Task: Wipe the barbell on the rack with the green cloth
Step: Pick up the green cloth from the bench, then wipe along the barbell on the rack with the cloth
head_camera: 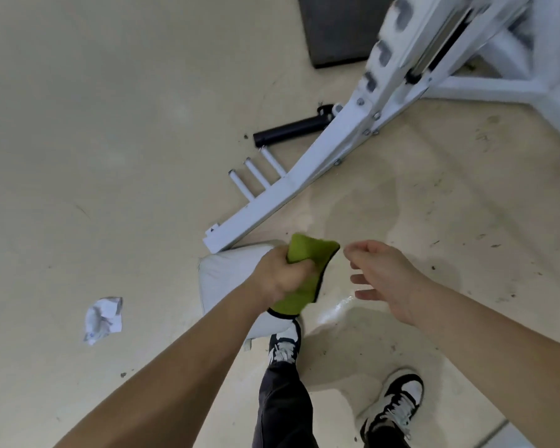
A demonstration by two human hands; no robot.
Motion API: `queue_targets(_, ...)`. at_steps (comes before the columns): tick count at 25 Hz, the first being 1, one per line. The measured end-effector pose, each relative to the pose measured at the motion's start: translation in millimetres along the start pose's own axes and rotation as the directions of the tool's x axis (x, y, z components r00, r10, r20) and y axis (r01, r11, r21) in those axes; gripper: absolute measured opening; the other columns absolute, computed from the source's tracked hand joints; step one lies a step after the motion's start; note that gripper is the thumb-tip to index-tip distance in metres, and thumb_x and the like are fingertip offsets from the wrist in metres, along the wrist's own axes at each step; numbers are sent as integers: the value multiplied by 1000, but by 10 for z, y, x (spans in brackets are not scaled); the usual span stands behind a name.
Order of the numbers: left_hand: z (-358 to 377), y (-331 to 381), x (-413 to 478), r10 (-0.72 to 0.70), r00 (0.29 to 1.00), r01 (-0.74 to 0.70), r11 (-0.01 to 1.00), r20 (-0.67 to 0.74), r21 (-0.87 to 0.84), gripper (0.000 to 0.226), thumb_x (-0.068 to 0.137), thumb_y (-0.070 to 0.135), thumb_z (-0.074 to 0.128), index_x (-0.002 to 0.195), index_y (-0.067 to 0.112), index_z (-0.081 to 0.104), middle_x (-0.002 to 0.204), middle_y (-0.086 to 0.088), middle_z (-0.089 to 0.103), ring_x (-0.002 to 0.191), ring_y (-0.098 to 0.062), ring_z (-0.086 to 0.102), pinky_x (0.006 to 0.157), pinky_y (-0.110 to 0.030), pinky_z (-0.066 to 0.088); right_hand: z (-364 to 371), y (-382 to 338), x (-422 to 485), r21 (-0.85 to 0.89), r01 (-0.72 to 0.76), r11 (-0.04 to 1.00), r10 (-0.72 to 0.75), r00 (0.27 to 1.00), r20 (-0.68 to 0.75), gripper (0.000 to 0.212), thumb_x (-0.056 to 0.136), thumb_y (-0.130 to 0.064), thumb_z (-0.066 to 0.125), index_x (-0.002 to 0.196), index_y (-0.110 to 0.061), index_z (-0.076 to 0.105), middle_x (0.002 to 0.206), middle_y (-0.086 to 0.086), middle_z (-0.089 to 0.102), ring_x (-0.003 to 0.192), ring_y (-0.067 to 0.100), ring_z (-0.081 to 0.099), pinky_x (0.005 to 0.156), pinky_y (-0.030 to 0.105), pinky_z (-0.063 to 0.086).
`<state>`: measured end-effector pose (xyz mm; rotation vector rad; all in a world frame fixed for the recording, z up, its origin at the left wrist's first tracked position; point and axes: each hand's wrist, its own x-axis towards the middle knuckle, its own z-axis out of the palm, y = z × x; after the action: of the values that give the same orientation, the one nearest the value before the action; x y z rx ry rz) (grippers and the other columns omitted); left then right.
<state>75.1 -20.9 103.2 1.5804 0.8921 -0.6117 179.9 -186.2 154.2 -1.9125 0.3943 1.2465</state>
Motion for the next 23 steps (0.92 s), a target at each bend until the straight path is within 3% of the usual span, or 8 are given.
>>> queue_targets(3, -50, 1127, -875, 212, 970, -169, 939, 116, -300, 27, 77, 34, 70, 101, 23, 76, 97, -2, 80, 91, -23, 76, 77, -39, 64, -488, -601, -809, 196, 21, 980, -29, 999, 38, 42, 91, -54, 66, 126, -30, 62, 122, -3, 67, 112, 25, 66, 90, 49, 58)
queue_targets(6, -62, 1998, -1677, 351, 927, -260, 856, 133, -448, 35, 76, 38, 73, 110, 27, 76, 108, -3, 80, 102, -24, 75, 86, -42, 62, -992, -1111, -1628, 370, 99, 924, -120, 992, 35, 43, 93, -50, 66, 125, -22, 66, 116, 3, 76, 104, 26, 73, 79, 43, 61)
queue_targets(10, 120, 2726, -2399, 526, 829, -359, 759, 188, -543, 33, 96, 29, 68, 125, 14, 71, 125, -17, 72, 117, -36, 69, 95, -47, 58, -1557, -1435, -2531, 443, 299, 845, -230, 952, -204, 32, 93, -39, 70, 115, -16, 68, 105, 5, 79, 89, 21, 77, 66, 38, 60)
queue_targets(13, 491, 3148, -2737, 543, 829, -387, 730, 133, -563, 40, 92, 35, 76, 126, 17, 67, 126, -20, 70, 116, -41, 68, 93, -52, 59, -1875, -1572, -2941, 476, 381, 793, -252, 916, -313, 29, 89, -33, 76, 105, -11, 66, 92, 9, 79, 81, 25, 78, 64, 40, 63)
queue_targets(16, 875, 3552, -2918, 503, 863, -393, 722, 42, -569, 39, 85, 43, 82, 117, 27, 66, 114, -14, 75, 104, -34, 74, 80, -47, 63, -2234, -1701, -3159, 381, 471, 796, -354, 872, -338, 35, 89, -36, 74, 92, -3, 63, 80, 18, 71, 73, 27, 70, 64, 41, 56)
queue_targets(18, 1045, 3745, -2915, 481, 875, -433, 733, -51, -524, 31, 88, 34, 81, 112, 24, 64, 106, -10, 76, 93, -27, 78, 69, -37, 64, -2575, -1805, -3250, 78, 518, 852, -460, 812, -360, 37, 91, -38, 68, 71, -8, 59, 60, 5, 57, 60, 19, 56, 58, 35, 46)
queue_targets(20, 1054, 3877, -2846, 407, 897, -441, 795, -172, -416, 25, 90, 30, 77, 108, 26, 60, 105, -9, 74, 89, -22, 76, 67, -35, 64, -2845, -1967, -3289, -165, 509, 845, -532, 766, -360, 40, 92, -37, 62, 66, -8, 61, 56, 1, 52, 57, 18, 51, 57, 41, 49)
queue_targets(23, 777, 4085, -2670, 266, 901, -378, 868, -342, -321, 27, 89, 36, 74, 108, 32, 54, 98, -4, 72, 79, -22, 75, 57, -37, 62, -2984, -2290, -3231, -89, 561, 823, -556, 764, -328, 33, 94, -34, 60, 80, -7, 72, 75, 15, 69, 65, 18, 61, 69, 47, 62)
